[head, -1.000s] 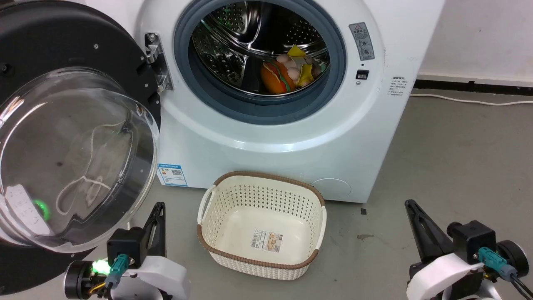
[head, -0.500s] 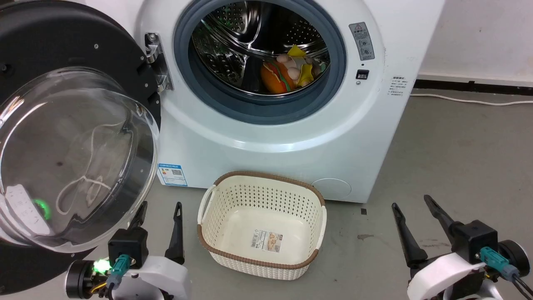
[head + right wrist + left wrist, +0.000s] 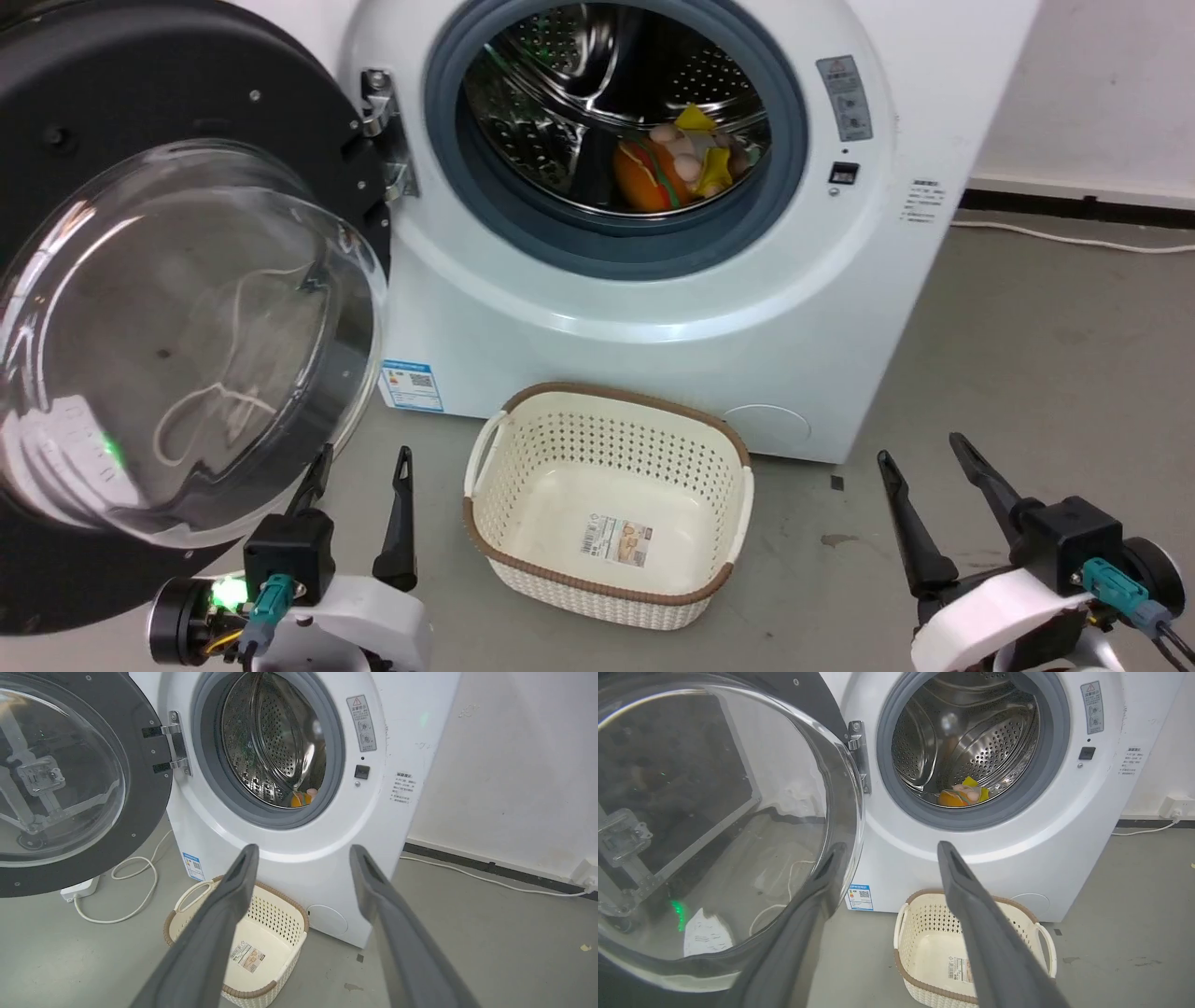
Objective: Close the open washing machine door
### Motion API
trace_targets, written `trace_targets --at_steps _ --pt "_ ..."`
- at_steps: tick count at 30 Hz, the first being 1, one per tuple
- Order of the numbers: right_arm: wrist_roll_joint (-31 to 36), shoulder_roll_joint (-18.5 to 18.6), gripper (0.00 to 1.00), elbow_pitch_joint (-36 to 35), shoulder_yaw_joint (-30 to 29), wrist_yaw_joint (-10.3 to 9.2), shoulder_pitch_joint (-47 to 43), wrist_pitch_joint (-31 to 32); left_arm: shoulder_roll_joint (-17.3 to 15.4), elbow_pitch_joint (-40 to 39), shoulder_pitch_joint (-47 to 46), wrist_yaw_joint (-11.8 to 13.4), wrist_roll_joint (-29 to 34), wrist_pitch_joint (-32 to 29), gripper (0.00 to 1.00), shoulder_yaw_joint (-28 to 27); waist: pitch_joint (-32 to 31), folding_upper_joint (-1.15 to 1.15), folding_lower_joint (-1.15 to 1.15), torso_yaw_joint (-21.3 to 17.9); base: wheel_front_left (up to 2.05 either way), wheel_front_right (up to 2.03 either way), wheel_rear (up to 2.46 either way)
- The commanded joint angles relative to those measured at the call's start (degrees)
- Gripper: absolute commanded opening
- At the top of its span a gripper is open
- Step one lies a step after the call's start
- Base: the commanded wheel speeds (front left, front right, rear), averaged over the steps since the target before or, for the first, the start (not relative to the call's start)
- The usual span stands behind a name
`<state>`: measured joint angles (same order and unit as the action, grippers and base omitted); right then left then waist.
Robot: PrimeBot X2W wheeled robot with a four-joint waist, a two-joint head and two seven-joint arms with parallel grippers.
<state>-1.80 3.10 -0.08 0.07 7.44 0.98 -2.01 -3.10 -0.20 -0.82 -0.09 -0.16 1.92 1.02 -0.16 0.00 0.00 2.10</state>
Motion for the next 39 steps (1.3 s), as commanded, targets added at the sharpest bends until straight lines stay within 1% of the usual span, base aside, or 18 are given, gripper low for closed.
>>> trace_targets --at_steps 1,13,39 --pt "-0.57 -0.04 1.0 0.0 0.15 0.01 -0.95 -0.59 -0.37 -0.34 0.34 0.33 0.12 0.67 1.0 0.17 -0.07 0.0 0.0 0.62 0.0 0.0 0.0" --pt "-1.86 -0.06 1.0 -0.16 1.28 0.01 -1.57 -2.02 -1.12 -0.81 0.66 0.59 0.04 2.1 1.0 0.8 -0.33 0.0 0.0 5.54 0.0 0.0 0.0" --pt "-3.29 0.25 1.0 4.73 7.59 0.02 2.31 -5.13 -1.7 -3.54 4.27 3.13 -0.75 5.22 1.0 -0.42 1.03 0.0 0.0 12.59 -0.01 -0.01 -0.01"
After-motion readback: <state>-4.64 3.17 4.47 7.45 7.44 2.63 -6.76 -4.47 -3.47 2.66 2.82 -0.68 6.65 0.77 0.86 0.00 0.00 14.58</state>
